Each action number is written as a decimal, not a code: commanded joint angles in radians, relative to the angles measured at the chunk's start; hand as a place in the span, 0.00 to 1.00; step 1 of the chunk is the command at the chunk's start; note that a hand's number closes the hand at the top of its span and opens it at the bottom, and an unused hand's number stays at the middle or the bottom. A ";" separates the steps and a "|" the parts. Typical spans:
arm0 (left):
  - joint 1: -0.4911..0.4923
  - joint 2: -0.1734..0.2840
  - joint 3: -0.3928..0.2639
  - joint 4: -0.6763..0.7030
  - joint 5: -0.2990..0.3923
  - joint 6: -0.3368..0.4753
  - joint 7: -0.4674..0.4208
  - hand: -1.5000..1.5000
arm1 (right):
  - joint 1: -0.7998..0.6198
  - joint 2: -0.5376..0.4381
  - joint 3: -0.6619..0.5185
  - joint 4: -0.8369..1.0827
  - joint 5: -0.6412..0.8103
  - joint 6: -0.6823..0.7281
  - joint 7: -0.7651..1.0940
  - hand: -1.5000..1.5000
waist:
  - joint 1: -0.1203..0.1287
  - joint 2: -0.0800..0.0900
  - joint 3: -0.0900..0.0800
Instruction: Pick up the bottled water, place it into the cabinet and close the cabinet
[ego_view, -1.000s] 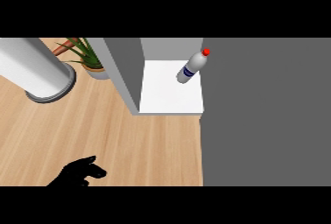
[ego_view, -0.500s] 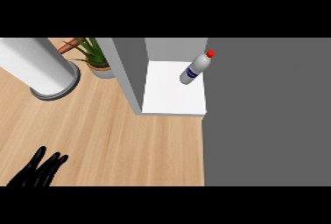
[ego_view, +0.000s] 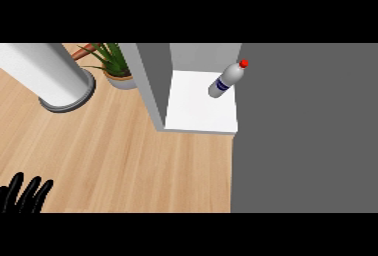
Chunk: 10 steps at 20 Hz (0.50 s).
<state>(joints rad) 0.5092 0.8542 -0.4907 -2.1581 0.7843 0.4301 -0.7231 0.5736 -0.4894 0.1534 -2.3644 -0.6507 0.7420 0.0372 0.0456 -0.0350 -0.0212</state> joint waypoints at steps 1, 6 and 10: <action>0.047 0.027 0.025 -0.016 0.019 -0.028 -0.013 0.00 | -0.058 -0.035 0.026 -0.246 0.153 -0.060 0.113 1.00 | 0.008 -0.006 -0.004; 0.096 0.052 0.064 -0.009 0.035 -0.053 -0.033 0.00 | -0.154 0.008 0.135 -0.211 0.155 -0.162 0.175 1.00 | 0.015 -0.001 -0.002; 0.137 0.084 0.093 -0.015 0.048 -0.094 -0.049 0.00 | -0.229 0.041 0.215 -0.172 0.161 -0.238 0.224 1.00 | 0.026 -0.005 -0.004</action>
<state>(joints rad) 0.6095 0.9163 -0.4234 -2.1714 0.8201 0.3614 -0.7583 0.3839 -0.4602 0.3254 -2.3551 -0.6179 0.5986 0.1662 0.0649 -0.0404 -0.0250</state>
